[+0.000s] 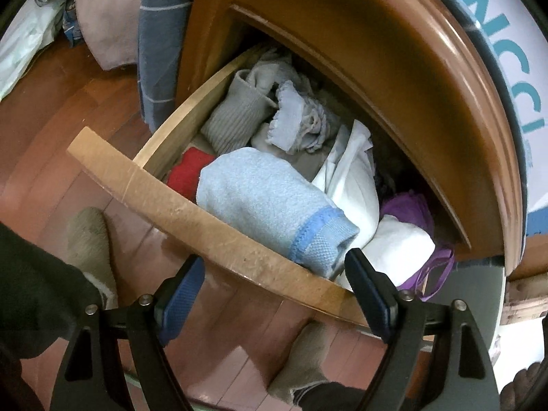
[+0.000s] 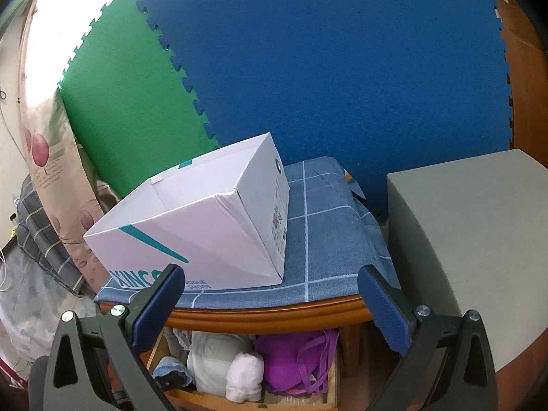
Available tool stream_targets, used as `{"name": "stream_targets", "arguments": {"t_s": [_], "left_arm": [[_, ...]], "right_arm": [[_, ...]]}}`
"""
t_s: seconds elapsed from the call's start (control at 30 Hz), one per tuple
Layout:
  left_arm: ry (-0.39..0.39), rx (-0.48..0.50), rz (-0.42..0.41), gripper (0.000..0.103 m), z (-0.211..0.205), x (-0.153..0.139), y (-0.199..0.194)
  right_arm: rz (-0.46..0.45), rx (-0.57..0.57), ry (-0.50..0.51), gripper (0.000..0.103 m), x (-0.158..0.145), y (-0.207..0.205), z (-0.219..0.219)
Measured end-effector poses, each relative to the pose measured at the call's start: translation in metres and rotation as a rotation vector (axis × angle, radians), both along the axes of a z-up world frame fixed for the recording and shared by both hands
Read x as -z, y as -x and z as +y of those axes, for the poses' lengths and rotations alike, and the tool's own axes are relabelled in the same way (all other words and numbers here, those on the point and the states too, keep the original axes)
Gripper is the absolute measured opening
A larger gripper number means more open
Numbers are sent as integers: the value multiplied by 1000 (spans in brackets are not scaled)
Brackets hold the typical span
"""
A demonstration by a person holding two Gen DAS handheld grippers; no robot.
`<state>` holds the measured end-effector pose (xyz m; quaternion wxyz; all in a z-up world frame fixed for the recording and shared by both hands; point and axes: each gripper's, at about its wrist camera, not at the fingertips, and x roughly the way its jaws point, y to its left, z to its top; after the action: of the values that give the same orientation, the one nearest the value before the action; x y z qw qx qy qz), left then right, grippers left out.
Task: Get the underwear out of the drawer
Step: 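Lower the left tool into the drawer over the light blue sock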
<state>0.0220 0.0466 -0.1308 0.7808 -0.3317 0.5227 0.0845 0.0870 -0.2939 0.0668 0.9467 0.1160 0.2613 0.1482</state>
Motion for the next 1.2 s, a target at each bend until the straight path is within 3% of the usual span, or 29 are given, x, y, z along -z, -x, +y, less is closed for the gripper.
{"name": "stream_targets", "arguments": {"t_s": [0.6, 1.03, 1.2], "left_arm": [[0, 78, 79, 92, -2, 1, 34], [-2, 82, 67, 93, -2, -1, 37], [-146, 117, 32, 93, -15, -24, 49]], "right_arm": [[-3, 4, -11, 103, -2, 3, -4], [-6, 3, -20, 103, -3, 5, -7], [-12, 0, -22, 103, -5, 8, -6]]}}
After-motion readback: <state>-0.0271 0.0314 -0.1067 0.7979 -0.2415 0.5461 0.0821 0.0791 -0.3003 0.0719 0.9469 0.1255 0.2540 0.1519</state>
